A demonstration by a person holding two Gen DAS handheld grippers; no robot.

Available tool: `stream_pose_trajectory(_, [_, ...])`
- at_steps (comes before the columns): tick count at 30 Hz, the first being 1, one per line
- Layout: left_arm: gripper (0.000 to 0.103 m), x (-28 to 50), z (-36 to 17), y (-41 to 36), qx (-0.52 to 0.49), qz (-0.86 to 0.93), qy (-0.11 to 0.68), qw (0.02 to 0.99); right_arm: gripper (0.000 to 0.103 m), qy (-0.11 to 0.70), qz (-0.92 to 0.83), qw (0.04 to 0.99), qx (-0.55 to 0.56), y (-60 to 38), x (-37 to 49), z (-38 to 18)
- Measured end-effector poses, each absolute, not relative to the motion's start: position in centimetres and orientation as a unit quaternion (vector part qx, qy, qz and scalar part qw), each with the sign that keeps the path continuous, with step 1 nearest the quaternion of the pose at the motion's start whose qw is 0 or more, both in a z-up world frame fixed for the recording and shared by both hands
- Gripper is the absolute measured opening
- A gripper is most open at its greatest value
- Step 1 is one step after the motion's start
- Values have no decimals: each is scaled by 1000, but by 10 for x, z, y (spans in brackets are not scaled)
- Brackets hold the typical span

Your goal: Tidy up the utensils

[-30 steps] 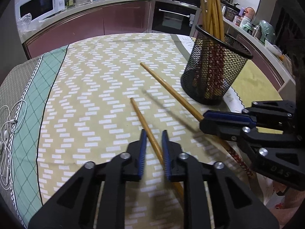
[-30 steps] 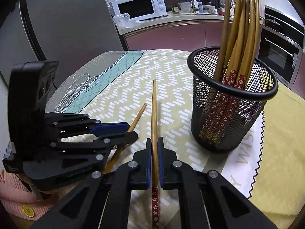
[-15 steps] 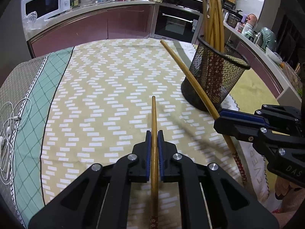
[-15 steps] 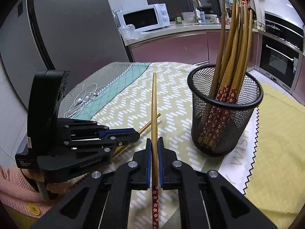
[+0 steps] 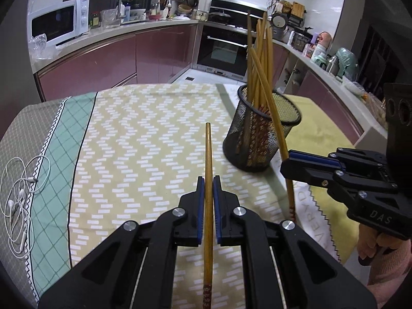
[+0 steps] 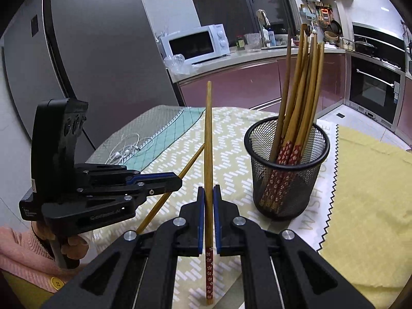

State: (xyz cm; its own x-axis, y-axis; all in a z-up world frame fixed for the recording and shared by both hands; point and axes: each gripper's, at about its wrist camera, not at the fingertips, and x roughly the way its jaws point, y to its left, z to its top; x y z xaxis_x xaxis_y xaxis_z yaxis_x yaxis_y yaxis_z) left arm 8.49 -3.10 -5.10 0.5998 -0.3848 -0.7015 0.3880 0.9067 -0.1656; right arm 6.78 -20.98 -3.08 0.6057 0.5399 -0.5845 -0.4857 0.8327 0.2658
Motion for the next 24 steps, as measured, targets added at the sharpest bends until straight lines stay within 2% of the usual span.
stream_pose_trajectory(24, [7,74,-12,-25,-38,-262,356,896,6,298,280,911,51,-227,57,-5])
